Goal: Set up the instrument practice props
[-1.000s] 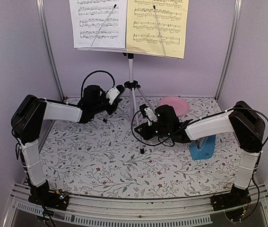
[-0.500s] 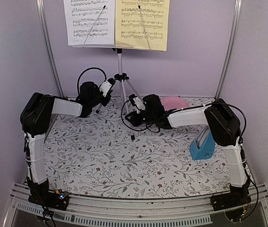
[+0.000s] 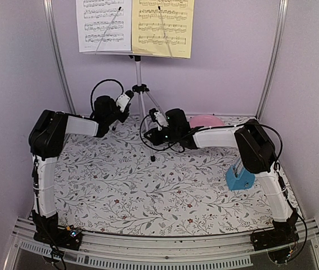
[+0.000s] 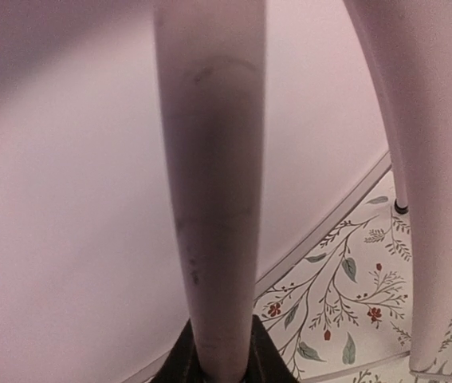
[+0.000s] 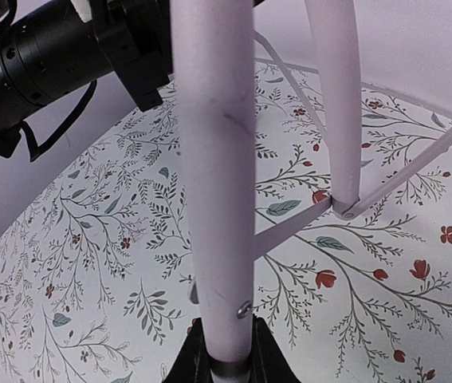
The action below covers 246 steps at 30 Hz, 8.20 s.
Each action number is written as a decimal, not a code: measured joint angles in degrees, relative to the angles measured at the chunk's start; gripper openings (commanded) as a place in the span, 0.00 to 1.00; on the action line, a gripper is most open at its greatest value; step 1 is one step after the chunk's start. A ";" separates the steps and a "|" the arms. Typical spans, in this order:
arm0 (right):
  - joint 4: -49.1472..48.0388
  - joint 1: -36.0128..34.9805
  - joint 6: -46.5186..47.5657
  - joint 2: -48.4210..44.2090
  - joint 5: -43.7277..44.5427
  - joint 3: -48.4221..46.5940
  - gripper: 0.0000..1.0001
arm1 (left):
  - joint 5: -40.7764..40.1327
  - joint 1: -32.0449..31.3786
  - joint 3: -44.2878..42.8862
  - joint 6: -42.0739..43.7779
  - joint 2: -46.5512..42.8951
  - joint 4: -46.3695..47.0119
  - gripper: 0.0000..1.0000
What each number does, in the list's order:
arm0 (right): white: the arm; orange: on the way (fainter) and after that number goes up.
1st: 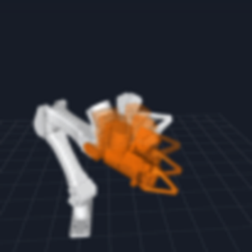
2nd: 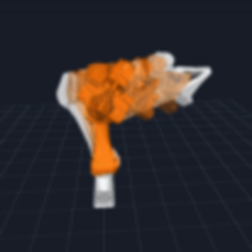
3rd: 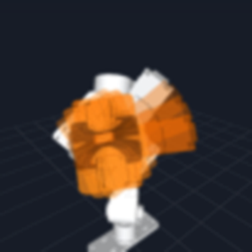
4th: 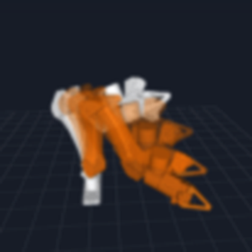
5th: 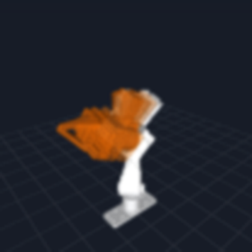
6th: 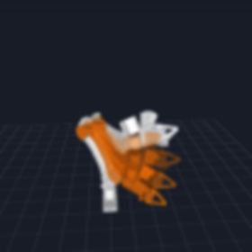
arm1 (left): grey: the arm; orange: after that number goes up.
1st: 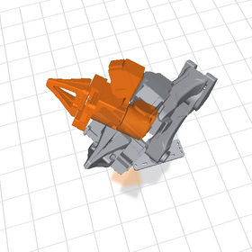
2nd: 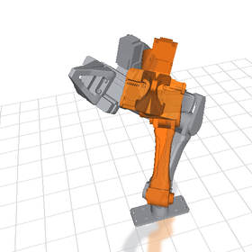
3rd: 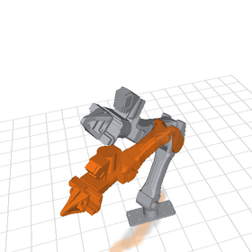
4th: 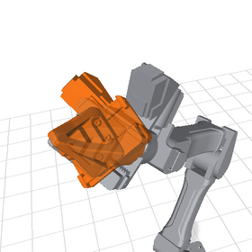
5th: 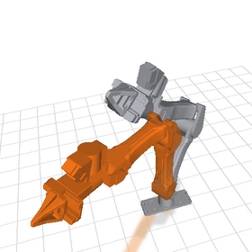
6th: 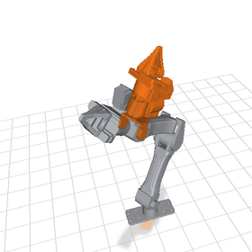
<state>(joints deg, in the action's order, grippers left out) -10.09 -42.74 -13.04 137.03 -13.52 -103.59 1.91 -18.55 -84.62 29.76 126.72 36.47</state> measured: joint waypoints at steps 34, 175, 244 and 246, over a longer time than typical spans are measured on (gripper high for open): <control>-2.40 -2.54 -1.03 -36.92 2.10 28.44 0.99 | -16.20 -11.56 27.80 -27.28 -34.47 -7.04 0.99; 2.08 -6.03 -15.45 -70.14 4.66 62.90 1.00 | 6.21 -44.83 48.17 -48.72 -16.48 19.10 0.23; 8.50 -13.31 -8.81 -51.36 20.79 51.32 0.56 | 12.92 -33.27 46.86 -21.55 -7.93 20.96 0.39; 8.26 -13.07 -9.09 -51.28 20.98 51.32 0.57 | 12.81 -33.09 46.93 -21.86 -7.93 20.96 0.40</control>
<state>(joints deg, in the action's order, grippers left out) -1.83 -55.81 -22.13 85.76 7.46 -52.27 14.72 -51.64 -37.69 7.90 118.78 57.43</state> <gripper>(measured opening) 0.615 0.413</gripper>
